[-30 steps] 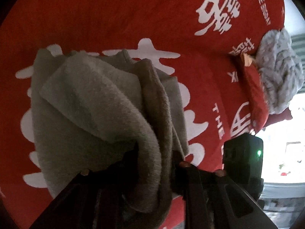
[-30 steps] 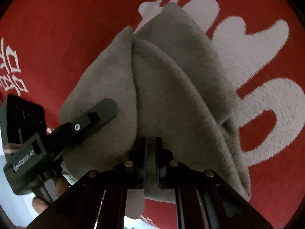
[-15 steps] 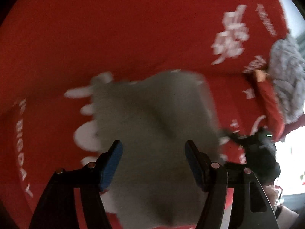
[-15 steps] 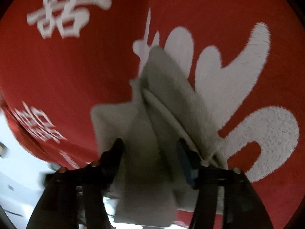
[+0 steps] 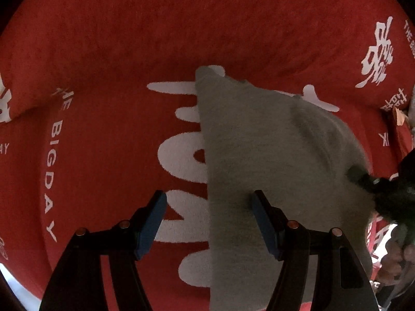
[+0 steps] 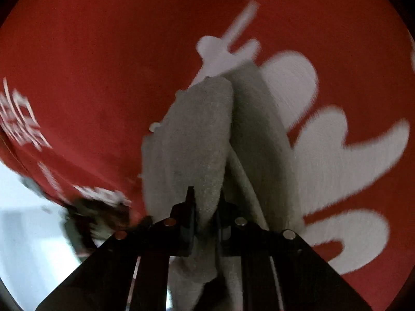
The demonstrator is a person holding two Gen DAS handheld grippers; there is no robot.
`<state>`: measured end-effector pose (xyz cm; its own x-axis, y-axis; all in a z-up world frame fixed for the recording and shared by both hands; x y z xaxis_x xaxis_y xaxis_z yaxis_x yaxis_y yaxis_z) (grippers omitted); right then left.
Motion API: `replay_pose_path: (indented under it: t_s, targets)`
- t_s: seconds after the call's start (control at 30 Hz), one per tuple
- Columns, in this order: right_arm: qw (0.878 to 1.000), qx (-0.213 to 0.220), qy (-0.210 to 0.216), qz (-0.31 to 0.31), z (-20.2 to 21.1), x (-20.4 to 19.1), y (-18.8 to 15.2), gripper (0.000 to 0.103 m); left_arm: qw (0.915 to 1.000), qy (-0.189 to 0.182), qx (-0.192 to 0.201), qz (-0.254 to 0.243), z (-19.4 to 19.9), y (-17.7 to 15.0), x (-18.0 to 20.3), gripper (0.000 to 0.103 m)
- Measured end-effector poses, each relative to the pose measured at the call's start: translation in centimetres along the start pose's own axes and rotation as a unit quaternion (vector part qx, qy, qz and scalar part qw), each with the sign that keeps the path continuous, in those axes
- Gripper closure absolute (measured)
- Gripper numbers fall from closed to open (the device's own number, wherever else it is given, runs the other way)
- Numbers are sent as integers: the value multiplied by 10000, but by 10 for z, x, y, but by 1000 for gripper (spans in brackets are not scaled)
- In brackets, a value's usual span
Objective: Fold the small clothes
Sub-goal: 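Pinch the bundle with the right gripper while the left gripper releases it, then hold the folded bundle with the right gripper and straighten it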
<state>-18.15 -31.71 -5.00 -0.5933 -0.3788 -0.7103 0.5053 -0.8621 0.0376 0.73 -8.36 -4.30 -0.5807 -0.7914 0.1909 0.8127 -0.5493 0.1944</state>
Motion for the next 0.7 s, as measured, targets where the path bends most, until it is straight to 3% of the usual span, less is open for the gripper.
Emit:
replay_pose_path:
  t_s: [0.1, 0.17, 0.23, 0.3, 0.4, 0.57, 0.7]
  targets:
    - [9972, 317, -51, 670, 17, -24, 3, 89, 9999, -3, 24, -166, 1, -2, 8, 34]
    - [9972, 402, -238, 588, 21, -14, 3, 89, 9997, -48, -10, -236, -3, -4, 12, 34]
    - [9968, 311, -630, 389, 11, -2, 5, 89, 9996, -52, -15, -273, -5, -5, 14, 19]
    - [9942, 186, -1023, 268, 0, 18, 1, 89, 9994, 8, 18, -344, -5, -8, 15, 18]
    - [9933, 296, -1108, 115, 4, 38, 0, 88, 9991, 27, 9, -413, -2, -10, 14, 18]
    - [9846, 319, -1681, 370, 10, 24, 2, 85, 9986, 207, 11, -491, 8, -11, 4, 18]
    - [9856, 481, -1598, 277, 36, 12, -4, 85, 9980, 307, 55, -541, 17, -14, -6, 18]
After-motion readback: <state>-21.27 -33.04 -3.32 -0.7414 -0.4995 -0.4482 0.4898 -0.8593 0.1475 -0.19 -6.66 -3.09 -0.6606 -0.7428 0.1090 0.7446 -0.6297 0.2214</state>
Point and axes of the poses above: each gripper's, at about its wrist camera, not at the fingertips, and z roughly against the way its jaws point, x to its right, y to its top, the point moved 3 cm from there along -z, roughly the way its jaws point
